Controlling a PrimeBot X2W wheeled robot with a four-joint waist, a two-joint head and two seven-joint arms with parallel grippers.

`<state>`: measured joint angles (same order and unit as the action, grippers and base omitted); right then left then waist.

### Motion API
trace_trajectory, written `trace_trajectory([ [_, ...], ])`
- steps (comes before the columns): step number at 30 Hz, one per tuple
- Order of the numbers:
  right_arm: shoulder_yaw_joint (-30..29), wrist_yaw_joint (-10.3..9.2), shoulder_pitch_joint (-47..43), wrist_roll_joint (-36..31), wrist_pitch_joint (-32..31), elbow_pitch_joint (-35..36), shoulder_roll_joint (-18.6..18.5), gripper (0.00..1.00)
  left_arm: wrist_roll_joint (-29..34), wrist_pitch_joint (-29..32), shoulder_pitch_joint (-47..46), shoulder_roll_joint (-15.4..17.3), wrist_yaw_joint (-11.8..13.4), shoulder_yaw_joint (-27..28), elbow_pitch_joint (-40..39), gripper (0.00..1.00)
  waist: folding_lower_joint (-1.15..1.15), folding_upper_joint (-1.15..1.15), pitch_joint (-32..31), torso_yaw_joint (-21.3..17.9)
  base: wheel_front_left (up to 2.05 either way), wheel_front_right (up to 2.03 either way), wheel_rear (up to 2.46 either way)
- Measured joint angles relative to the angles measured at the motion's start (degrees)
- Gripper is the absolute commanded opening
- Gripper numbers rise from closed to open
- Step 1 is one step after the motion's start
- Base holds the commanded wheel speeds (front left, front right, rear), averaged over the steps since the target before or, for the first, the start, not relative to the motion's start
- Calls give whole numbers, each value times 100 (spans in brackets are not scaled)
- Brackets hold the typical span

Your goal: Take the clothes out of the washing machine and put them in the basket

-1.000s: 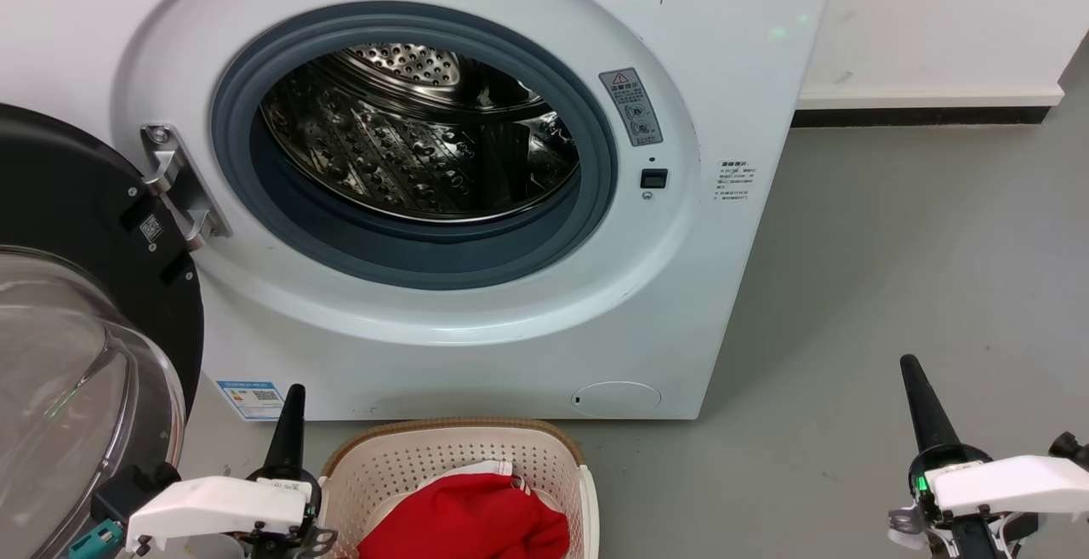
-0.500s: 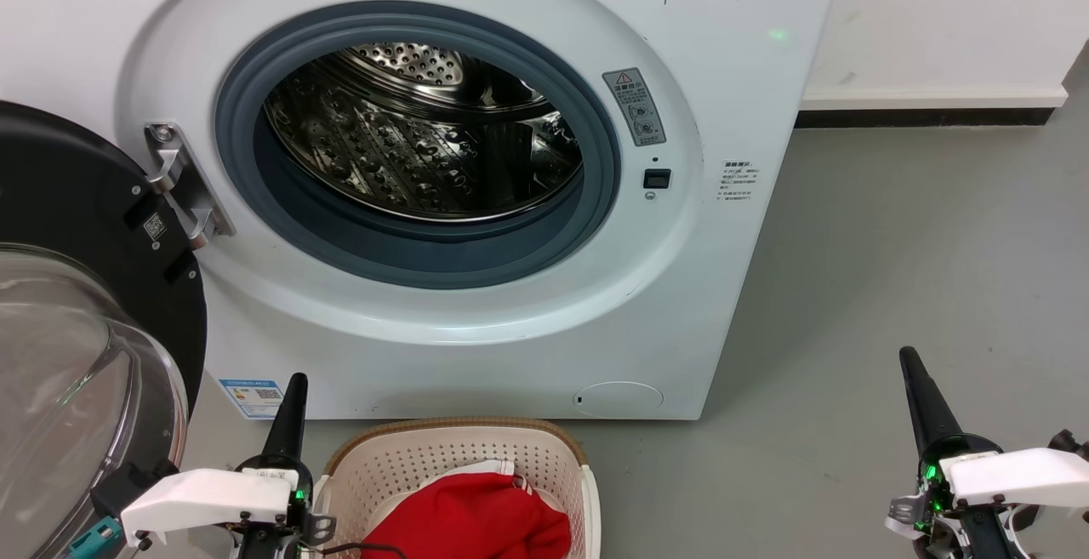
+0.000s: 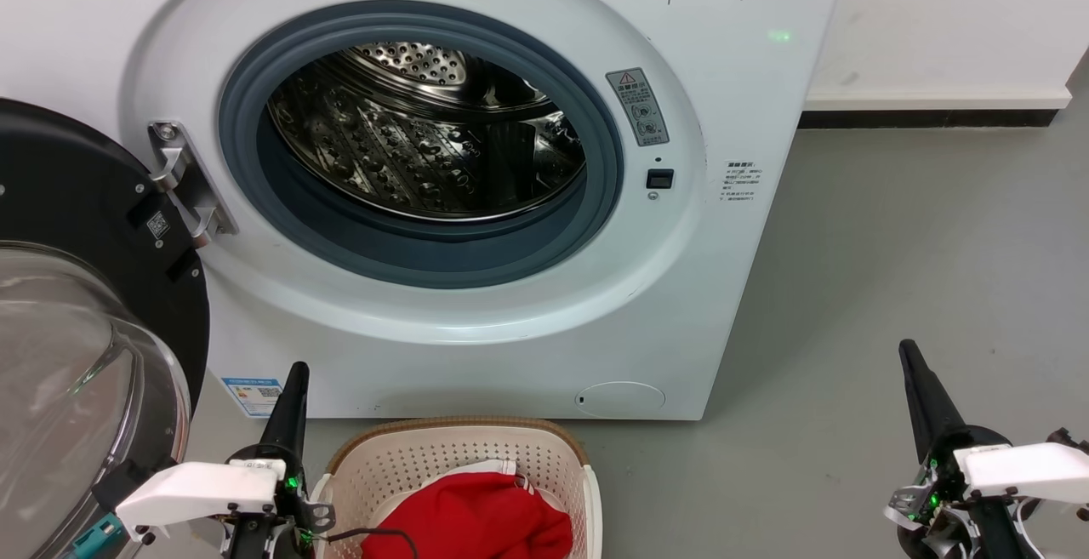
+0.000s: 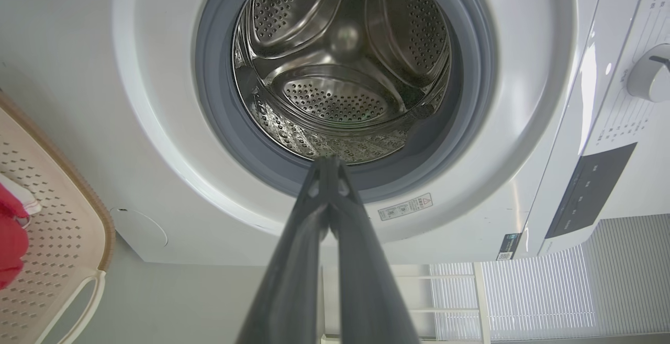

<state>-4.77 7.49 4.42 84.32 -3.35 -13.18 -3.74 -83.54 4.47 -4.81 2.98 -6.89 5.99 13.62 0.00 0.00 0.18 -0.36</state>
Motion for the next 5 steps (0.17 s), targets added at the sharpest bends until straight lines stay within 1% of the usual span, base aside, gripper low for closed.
trace_trajectory([
  [5,-9,0,36,185,-37,-12,0,0,-168,44,-17,0,-5,10,10,0,0,0,0,7,0,0,0],
])
